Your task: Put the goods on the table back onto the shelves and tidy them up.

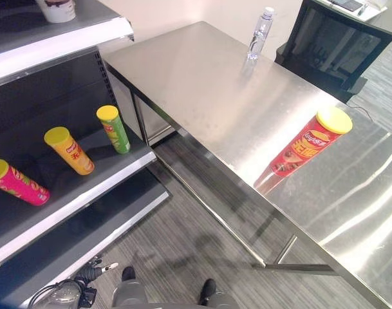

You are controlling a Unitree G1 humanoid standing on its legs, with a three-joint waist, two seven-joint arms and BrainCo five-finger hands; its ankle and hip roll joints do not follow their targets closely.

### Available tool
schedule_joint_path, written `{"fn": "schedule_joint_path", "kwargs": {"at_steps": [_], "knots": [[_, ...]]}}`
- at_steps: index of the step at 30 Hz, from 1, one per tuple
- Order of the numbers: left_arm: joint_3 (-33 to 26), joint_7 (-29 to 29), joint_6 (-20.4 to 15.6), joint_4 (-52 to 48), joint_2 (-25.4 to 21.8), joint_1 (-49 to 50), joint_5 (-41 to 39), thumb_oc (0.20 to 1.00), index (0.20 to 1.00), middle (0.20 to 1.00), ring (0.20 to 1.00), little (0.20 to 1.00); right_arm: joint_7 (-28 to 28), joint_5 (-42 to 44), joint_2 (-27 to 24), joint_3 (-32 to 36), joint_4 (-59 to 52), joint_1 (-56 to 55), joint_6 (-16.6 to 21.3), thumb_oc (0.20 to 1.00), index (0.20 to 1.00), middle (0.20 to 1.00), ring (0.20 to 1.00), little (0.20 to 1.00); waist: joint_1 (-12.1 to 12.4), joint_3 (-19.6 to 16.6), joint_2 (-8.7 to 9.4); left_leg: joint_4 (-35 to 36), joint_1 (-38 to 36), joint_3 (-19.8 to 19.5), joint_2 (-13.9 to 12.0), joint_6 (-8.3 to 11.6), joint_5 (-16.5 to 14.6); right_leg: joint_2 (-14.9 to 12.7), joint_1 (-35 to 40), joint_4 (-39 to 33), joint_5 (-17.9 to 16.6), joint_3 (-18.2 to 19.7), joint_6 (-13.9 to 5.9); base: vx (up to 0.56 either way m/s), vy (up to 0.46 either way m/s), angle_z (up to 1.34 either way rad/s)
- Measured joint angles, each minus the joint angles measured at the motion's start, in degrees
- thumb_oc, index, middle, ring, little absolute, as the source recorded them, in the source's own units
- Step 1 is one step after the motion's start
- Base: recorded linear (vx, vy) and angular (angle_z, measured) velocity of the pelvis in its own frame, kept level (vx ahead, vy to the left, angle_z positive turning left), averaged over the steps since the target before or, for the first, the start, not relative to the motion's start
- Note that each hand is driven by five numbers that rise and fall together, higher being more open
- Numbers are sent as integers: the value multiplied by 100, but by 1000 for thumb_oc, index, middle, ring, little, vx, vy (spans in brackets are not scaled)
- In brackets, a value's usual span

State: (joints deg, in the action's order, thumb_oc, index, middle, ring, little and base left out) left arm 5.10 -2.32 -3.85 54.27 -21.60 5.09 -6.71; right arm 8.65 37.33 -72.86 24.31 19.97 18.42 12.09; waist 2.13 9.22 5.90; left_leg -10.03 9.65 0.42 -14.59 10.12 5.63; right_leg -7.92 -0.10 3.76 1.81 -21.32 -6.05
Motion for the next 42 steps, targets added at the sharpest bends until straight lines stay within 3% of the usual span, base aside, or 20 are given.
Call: {"fn": "schedule_joint_path", "kwargs": {"at_steps": [1,4,5,8,10,25,29,42], "knots": [[9,7,1,38,22,6,-71,1000,1000,1000,1000,1000,-17,34,-26,-78,-12,182,15,1000,1000,1000,1000,1000,-25,-4,-60,221,-146,-9,76,57,-30,-85,47,-49,-22,-19,-83,66,225,28],[-14,23,-3,72,83,-30,-122,1000,1000,1000,1000,1000,-300,231,0,-126,-30,47,68,1000,1000,1000,1000,1000,-58,-19,-234,825,-398,159,215,-29,-274,-152,122,-287,-184,-84,-345,37,169,15],[-44,11,4,70,40,-67,-116,1000,1000,1000,1000,1000,-500,258,126,-163,-35,-107,-30,1000,1000,1000,1000,1000,-52,-11,-107,915,-377,216,442,-101,-236,-354,75,-399,-339,-26,-411,10,159,-5],[-56,-29,3,74,28,-47,-113,1000,1000,1000,1000,1000,-882,274,132,-360,-51,-144,-159,1000,1000,1000,1000,1000,-53,-20,-24,870,-373,354,774,-307,-302,-694,81,-536,-537,64,-534,-12,101,-9],[-64,-39,-4,73,-5,-59,-109,1000,1000,1000,1000,1000,-1016,337,149,-371,-69,-162,-170,1000,1000,1000,1000,1000,-50,-21,-16,813,-357,452,856,-358,-330,-765,59,-578,-601,157,-569,-20,104,-15],[-109,-246,-27,86,100,194,170,1000,1000,1000,1000,1000,-1911,200,173,-374,-489,-1262,-546,1000,1000,1000,1000,1000,-188,-273,48,851,-471,795,757,-370,-356,-655,-15,-794,-776,480,-523,10,13,-12],[-105,-267,-27,113,116,361,176,1000,1000,1000,1000,1000,-2004,144,173,-572,-541,-1262,-565,1000,1000,1000,1000,1000,-197,-434,63,918,-506,797,761,-357,-344,-649,23,-856,-794,477,-533,4,-2,-2],[52,-287,-27,150,186,386,341,1000,1000,1000,1000,1000,-1973,-760,153,-1019,-930,-1534,-643,1000,1000,1000,1000,1000,-171,-448,78,993,-570,642,784,-348,-293,-649,191,-882,-753,325,-570,24,-7,6]]}}
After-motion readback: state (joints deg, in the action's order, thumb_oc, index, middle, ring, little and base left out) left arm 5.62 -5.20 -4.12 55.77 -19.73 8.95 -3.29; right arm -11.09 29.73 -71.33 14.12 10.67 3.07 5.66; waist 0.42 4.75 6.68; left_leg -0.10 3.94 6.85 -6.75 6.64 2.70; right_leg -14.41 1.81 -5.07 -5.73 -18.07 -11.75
